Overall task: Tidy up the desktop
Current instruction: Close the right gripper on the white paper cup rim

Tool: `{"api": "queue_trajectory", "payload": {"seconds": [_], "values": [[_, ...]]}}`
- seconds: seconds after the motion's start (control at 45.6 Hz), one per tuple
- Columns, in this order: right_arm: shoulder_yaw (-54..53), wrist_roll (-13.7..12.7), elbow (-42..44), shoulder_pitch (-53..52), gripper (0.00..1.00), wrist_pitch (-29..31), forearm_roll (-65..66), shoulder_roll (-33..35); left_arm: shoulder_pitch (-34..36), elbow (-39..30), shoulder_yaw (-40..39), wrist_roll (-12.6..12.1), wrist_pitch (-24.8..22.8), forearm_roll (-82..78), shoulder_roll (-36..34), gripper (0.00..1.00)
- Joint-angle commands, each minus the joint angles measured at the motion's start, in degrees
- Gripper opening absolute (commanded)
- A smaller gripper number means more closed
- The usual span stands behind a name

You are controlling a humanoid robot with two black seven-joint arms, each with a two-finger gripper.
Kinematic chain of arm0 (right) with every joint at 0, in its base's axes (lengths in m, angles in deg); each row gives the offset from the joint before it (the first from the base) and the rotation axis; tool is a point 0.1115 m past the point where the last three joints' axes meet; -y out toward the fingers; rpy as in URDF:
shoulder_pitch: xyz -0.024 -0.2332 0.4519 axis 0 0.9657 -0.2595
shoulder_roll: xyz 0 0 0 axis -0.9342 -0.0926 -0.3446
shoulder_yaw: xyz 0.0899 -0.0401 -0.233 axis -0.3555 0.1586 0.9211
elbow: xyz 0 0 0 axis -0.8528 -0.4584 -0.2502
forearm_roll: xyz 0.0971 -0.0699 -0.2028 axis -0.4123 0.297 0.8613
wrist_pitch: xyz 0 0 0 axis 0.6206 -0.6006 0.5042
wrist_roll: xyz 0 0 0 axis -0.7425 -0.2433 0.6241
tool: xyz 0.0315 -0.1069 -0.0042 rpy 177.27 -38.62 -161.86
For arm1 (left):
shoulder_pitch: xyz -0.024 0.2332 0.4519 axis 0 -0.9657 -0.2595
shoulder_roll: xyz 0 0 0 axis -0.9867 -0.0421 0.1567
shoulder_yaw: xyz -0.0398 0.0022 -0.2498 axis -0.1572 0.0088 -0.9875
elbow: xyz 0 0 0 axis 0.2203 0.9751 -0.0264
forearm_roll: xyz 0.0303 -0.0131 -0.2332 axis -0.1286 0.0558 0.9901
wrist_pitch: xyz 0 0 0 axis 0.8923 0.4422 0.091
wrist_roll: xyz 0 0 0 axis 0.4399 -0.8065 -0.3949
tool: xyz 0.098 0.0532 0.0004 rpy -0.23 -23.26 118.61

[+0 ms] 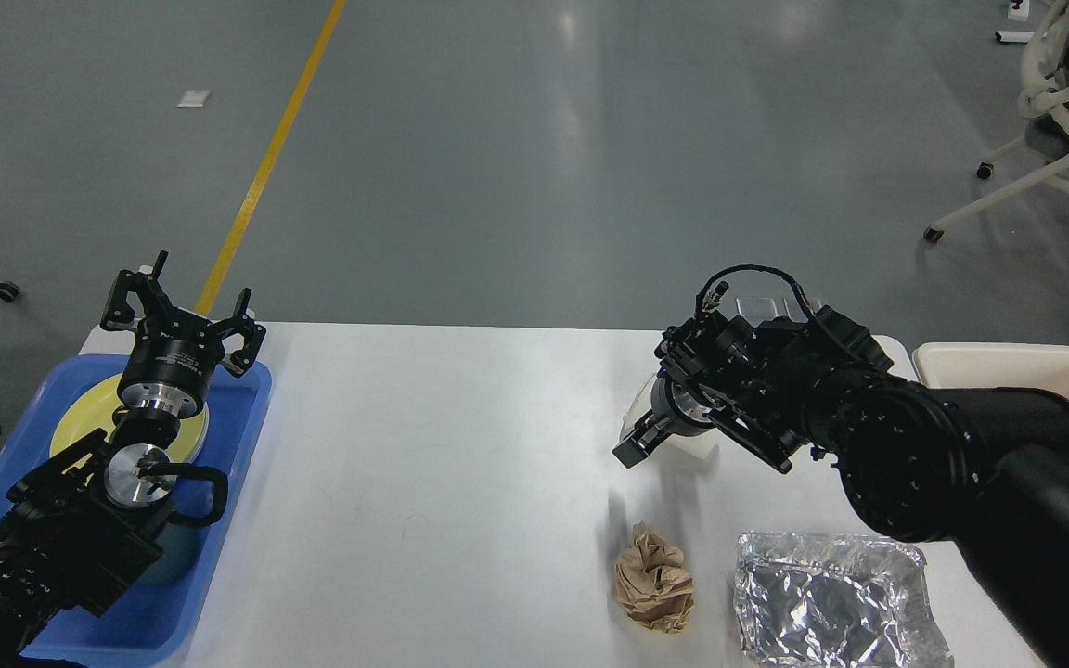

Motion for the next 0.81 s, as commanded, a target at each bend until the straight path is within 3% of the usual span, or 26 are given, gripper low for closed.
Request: {"api": "queue_trajectory", "payload": {"seconds": [0.0,0.329,0.789], "values": [[1.5,0.0,1.4,0.0,1.0,0.0,-0.3,0.1,0.0,0.0,0.0,0.0,0.0,0.0,0.0,0.97],[3.6,0.0,6.8,4.6,1.0,0.0,-1.0,0.2,0.0,0.0,0.0,0.0,0.0,0.0,0.0,0.97],[3.8,-0.5,7.0,6.0,1.0,-1.1,-1.1,0.2,0.0,0.0,0.0,0.0,0.0,0.0,0.1,0.97]]}}
